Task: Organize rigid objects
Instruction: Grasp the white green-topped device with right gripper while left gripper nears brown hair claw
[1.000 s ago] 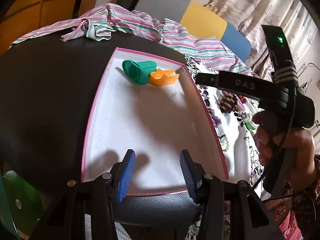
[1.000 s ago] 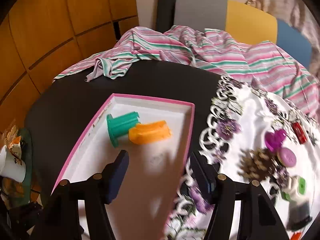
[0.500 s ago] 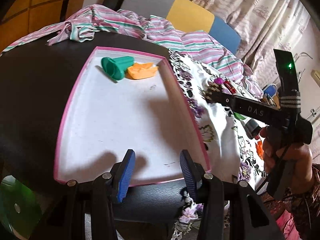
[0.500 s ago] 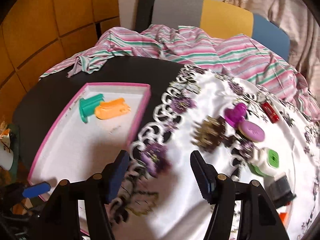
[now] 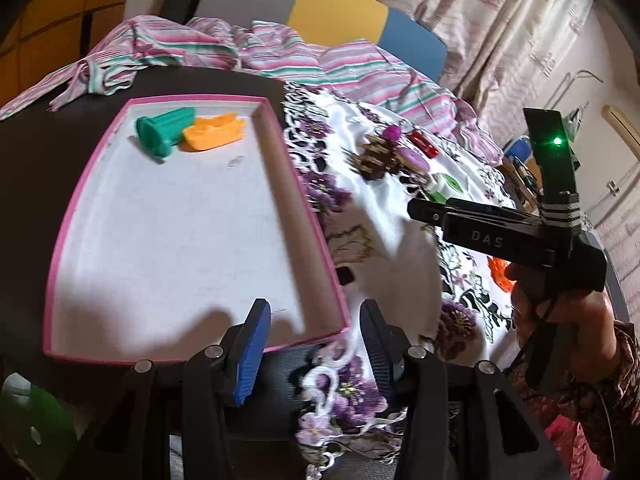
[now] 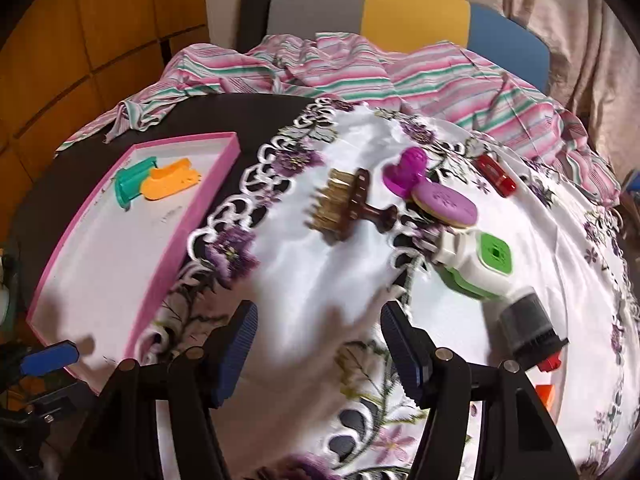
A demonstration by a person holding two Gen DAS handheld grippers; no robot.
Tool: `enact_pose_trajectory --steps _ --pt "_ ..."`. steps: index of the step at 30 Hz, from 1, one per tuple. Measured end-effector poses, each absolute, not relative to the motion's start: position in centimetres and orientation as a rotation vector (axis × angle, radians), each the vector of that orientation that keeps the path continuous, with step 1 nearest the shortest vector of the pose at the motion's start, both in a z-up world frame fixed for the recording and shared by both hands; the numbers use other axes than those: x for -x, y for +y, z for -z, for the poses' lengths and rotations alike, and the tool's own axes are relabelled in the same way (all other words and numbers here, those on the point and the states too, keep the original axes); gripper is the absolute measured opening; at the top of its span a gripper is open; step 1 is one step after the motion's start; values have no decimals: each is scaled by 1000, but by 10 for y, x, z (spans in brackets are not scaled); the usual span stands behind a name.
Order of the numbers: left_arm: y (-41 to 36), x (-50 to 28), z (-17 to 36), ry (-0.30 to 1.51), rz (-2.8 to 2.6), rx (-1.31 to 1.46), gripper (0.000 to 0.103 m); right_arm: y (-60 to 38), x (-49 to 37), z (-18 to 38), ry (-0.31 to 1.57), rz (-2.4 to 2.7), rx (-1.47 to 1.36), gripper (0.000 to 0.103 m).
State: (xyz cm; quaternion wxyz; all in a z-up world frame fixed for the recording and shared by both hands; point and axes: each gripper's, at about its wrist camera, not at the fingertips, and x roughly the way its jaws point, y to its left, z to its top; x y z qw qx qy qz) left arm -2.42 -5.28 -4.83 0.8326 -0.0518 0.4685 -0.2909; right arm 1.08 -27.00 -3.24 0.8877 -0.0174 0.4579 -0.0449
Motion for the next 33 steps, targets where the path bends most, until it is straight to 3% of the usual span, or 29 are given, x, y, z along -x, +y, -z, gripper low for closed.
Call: enact_pose_trajectory --steps 17,25,29,33 --pt "-103 30 42 993 698 4 50 -372 -3 31 985 265 -238 65" --pt "-114 28 38 979 706 -25 50 -386 -22 29 972 264 -223 65" --pt "-116 28 38 983 706 -32 51 -391 -41 31 955 275 -221 85" --pt "-116 28 37 979 706 -37 51 -396 -62 39 975 299 -198 85"
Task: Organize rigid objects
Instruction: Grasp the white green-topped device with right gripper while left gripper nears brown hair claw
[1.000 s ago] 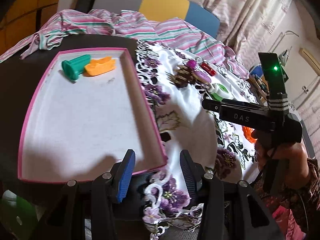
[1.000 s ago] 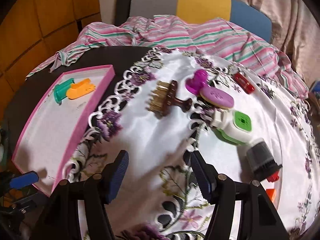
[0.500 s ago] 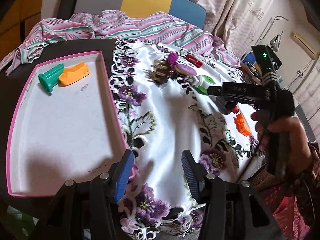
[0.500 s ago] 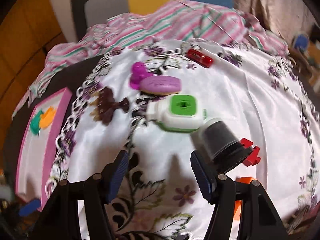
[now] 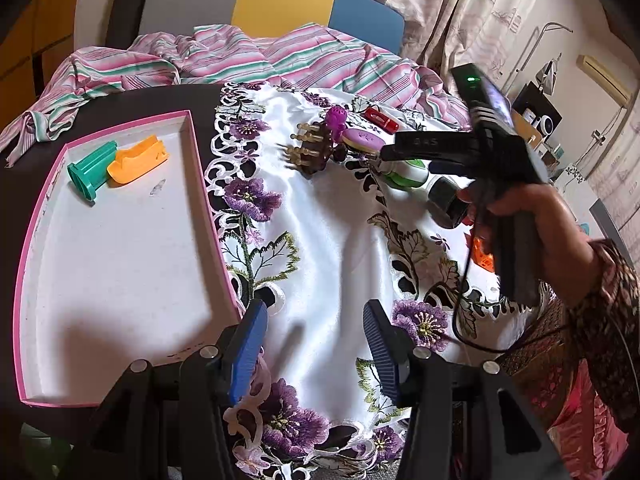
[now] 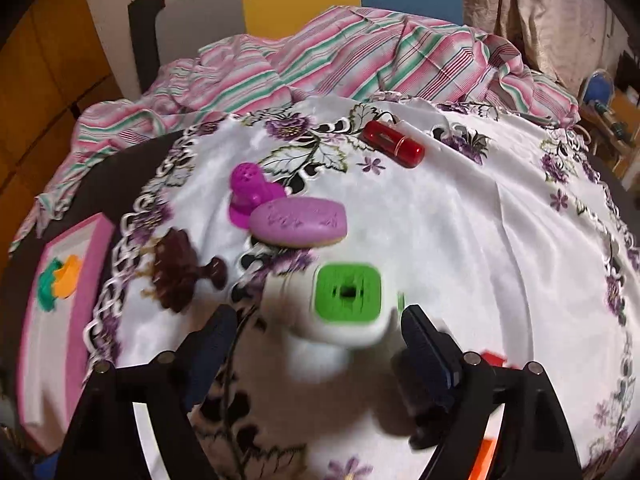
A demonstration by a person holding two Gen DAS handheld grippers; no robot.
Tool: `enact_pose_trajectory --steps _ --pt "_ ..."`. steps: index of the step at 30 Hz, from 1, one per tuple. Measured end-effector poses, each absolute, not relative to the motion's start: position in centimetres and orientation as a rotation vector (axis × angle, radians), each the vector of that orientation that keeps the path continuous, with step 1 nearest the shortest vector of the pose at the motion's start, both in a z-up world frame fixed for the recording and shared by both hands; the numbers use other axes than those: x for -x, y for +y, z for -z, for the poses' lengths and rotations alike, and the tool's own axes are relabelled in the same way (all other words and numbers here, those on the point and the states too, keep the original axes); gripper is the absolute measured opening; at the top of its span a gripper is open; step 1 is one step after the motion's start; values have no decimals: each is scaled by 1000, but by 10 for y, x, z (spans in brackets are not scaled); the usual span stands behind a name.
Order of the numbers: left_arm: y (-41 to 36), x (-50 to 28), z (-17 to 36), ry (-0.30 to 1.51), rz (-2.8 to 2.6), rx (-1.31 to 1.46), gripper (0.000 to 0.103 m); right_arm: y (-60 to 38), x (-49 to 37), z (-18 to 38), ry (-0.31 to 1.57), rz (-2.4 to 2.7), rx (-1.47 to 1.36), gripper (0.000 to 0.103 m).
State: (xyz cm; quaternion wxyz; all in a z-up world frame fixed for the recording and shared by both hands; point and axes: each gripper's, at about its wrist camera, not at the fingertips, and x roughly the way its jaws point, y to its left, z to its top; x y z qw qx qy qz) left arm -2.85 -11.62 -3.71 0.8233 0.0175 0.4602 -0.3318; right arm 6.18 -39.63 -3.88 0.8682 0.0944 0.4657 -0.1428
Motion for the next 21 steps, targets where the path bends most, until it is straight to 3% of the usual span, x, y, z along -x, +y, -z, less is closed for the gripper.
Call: enact_pose_trajectory --steps 11,18,21 --pt "-127 18 35 975 690 -54 51 -402 -66 47 993 367 -90 79" --pt "-153 -9 16 944 679 -55 51 -433 -54 44 992 452 -235 79" --pt "-169 -24 14 941 674 -66 60 -432 -53 43 994 439 -248 79"
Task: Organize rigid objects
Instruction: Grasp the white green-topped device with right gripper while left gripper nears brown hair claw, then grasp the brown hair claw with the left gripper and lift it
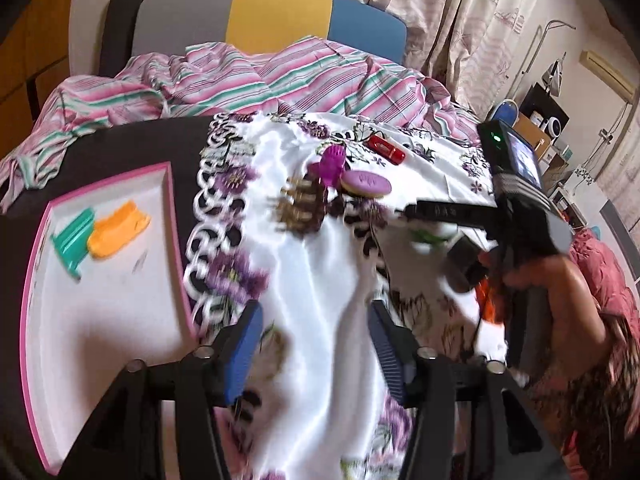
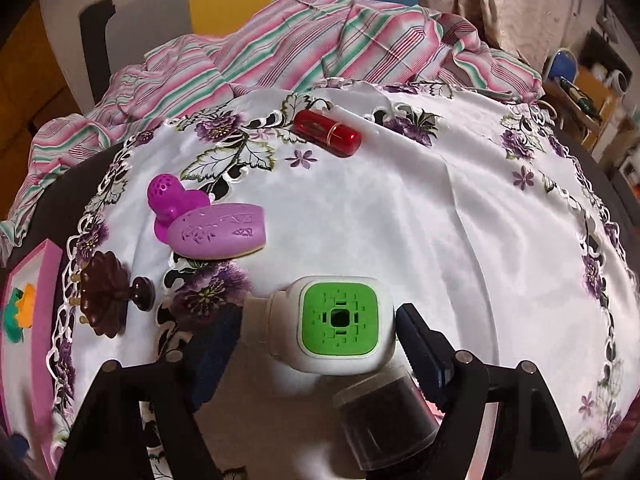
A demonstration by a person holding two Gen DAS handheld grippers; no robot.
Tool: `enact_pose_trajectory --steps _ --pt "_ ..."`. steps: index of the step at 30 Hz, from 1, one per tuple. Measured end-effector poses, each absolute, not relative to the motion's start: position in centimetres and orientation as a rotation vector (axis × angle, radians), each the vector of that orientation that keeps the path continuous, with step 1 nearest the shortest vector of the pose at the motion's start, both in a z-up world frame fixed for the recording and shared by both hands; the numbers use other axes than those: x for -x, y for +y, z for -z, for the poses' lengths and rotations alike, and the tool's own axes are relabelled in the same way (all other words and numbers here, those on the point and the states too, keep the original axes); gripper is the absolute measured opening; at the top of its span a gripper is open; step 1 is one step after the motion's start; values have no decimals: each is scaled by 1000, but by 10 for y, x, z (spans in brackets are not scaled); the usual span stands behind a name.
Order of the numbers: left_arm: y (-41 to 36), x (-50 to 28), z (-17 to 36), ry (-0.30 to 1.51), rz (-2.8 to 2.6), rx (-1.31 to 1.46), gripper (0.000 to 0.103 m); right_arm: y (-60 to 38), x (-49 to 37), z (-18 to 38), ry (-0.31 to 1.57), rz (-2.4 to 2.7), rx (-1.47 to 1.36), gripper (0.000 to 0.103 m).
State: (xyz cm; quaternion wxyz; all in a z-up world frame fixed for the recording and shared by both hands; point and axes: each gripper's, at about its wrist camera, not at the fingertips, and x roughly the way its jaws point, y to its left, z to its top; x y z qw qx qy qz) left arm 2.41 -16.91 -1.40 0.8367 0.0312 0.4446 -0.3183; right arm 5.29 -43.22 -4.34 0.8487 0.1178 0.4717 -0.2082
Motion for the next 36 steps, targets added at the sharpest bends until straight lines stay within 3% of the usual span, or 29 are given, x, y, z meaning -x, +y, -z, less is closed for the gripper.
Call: enact_pose_trajectory --steps 11,21,24,31,36 --pt "-235 -108 45 1044 588 -99 63 -421 -58 45 1005 393 -221 81" --pt "-260 -133 68 1055 588 -136 63 -418 -63 46 1007 397 -189 85" --pt "-254 -140 75 1053 577 -83 60 -416 -64 47 1009 403 -168 82" --pt "-245 -135 71 1031 615 -51 38 -418 -62 45 995 412 -174 79" --pt "-235 -131 64 1010 641 -32 36 -423 -60 44 981 420 -216 79"
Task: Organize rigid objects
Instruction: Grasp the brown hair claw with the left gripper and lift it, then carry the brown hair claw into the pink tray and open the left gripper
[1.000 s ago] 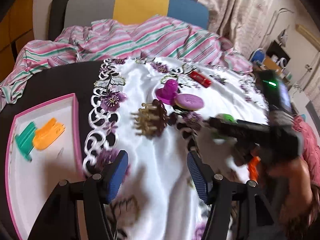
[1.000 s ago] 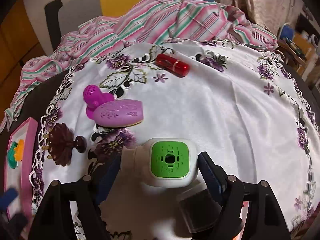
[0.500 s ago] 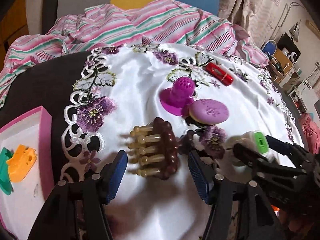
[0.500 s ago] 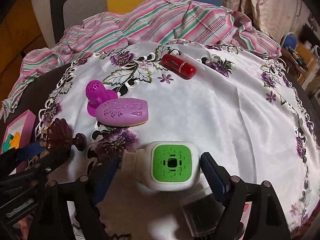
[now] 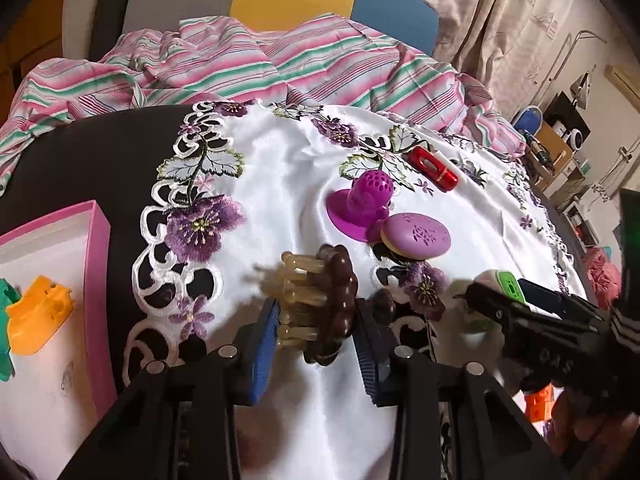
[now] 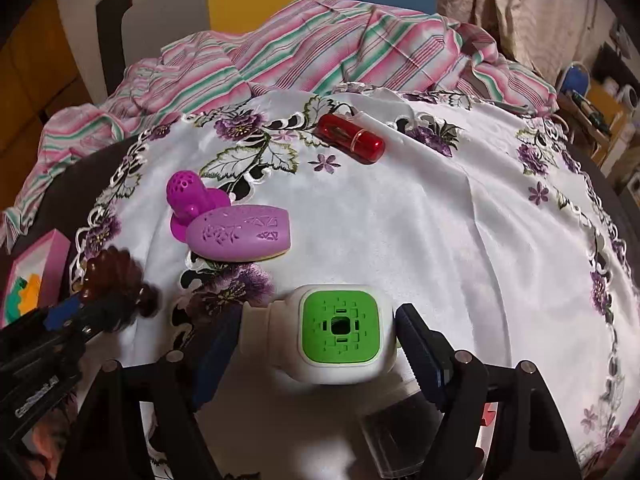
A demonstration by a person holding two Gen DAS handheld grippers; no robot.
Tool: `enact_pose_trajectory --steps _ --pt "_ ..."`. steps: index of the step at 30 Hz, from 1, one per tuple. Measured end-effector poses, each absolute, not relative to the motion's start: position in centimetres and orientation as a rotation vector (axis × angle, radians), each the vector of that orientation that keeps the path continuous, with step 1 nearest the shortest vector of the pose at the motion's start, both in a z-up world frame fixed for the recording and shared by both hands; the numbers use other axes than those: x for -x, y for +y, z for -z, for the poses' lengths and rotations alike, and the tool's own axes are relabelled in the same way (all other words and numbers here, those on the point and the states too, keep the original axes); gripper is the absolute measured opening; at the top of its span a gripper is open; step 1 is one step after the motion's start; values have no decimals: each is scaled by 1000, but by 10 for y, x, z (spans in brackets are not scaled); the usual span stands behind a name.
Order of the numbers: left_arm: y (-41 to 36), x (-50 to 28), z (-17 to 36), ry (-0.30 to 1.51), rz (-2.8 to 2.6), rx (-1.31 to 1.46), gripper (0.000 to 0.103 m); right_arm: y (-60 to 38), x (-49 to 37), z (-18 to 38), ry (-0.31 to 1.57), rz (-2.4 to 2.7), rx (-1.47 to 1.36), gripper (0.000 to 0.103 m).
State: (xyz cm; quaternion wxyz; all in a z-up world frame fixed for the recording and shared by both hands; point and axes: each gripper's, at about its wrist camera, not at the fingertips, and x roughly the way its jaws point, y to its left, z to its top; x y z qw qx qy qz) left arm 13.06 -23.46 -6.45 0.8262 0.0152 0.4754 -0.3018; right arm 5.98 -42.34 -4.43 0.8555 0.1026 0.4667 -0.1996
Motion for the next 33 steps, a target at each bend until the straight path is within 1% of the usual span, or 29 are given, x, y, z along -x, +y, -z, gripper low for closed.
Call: enact_pose_trajectory --steps 23,33 --pt "-181 -94 54 1015 655 126 36 -420 -56 37 934 390 -218 79" --pt "-144 -85 33 978 672 259 36 -421 -56 38 936 367 -248 79"
